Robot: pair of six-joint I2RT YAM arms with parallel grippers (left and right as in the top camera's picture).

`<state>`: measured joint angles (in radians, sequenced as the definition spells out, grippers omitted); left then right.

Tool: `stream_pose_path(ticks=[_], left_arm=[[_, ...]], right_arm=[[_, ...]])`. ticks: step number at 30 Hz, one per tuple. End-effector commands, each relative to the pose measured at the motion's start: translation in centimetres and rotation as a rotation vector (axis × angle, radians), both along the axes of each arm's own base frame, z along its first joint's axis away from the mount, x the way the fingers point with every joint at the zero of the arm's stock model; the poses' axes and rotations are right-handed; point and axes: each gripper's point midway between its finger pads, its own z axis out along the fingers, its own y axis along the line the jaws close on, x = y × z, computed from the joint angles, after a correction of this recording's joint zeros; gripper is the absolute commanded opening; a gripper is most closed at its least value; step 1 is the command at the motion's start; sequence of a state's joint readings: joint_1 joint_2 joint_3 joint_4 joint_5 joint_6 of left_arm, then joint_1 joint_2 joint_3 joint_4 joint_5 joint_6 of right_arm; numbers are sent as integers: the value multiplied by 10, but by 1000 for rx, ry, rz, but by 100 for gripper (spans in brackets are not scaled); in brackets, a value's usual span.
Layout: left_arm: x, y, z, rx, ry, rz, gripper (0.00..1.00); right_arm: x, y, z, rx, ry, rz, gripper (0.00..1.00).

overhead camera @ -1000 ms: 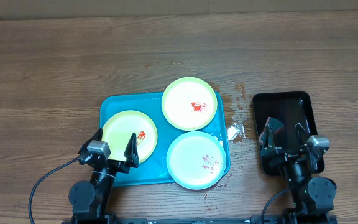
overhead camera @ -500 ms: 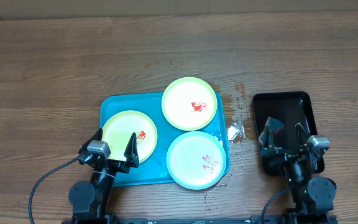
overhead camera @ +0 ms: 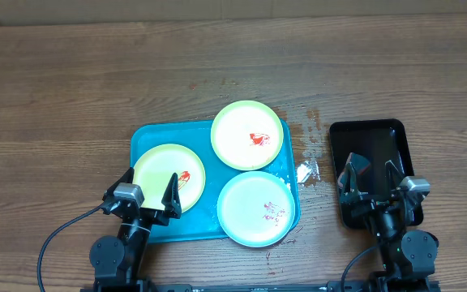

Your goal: Clean dirty plates on tray and stack at the side

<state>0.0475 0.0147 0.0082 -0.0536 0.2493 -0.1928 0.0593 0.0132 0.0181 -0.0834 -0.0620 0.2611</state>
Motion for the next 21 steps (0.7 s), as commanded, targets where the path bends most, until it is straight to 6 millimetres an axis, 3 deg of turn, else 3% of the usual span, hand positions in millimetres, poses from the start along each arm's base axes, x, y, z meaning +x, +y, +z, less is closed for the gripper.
stream_pose_path(ticks=[1,13,17,21], left_arm=[[0,3,0,-12,-3,15,100],[0,3,0,-12,-2,15,100],[0,3,0,-12,-3,15,100],[0,3,0,-12,-3,15,100]], right_arm=[[1,-2,-5,0,11,-13,100],[1,-2,-5,-2,9,-12,100],[-3,15,-4,13,30,86,100],[-7,16,-5,52,118,95,100]])
